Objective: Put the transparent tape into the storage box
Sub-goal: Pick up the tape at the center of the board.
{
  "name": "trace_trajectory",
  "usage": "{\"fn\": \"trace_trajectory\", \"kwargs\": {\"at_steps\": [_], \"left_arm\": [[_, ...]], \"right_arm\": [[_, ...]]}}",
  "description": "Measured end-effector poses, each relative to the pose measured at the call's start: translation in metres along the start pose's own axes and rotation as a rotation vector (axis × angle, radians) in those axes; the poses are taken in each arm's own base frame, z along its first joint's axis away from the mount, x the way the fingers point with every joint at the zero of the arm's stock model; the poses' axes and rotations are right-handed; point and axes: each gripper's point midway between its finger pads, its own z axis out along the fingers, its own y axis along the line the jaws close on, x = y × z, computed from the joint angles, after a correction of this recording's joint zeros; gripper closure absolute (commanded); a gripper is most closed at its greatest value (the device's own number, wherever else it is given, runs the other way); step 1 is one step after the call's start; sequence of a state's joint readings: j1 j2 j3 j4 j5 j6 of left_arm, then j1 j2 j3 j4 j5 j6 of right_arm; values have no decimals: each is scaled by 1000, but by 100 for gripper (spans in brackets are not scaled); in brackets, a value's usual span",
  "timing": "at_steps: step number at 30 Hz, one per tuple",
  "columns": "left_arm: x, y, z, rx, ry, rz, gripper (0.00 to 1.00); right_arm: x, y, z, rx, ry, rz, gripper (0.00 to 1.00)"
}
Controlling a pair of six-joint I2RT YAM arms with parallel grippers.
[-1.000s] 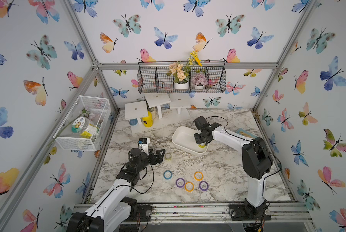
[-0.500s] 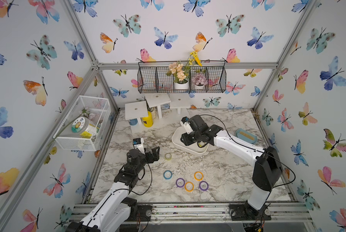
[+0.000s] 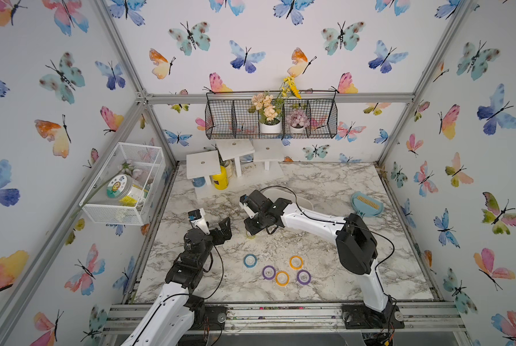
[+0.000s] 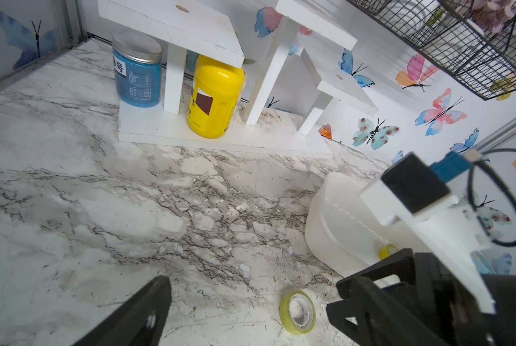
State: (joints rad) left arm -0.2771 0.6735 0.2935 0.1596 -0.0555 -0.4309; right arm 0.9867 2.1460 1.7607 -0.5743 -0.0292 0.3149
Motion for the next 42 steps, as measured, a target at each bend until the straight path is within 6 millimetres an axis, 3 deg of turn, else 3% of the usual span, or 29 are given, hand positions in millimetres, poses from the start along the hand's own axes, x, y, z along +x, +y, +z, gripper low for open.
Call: {"fn": "trace_trajectory", "kwargs": {"at_steps": [8, 19, 25, 42], "left_arm": [[0, 0, 0, 1, -1, 0, 1], [0, 0, 0, 1, -1, 0, 1], [0, 0, 0, 1, -1, 0, 1], [0, 0, 0, 1, -1, 0, 1]], "right_arm": [[15, -16, 25, 84, 60, 10, 69], [4, -15, 36, 91, 44, 13, 72], [12, -18, 49, 101, 72, 13, 73], [18, -20, 51, 105, 86, 17, 76]]}}
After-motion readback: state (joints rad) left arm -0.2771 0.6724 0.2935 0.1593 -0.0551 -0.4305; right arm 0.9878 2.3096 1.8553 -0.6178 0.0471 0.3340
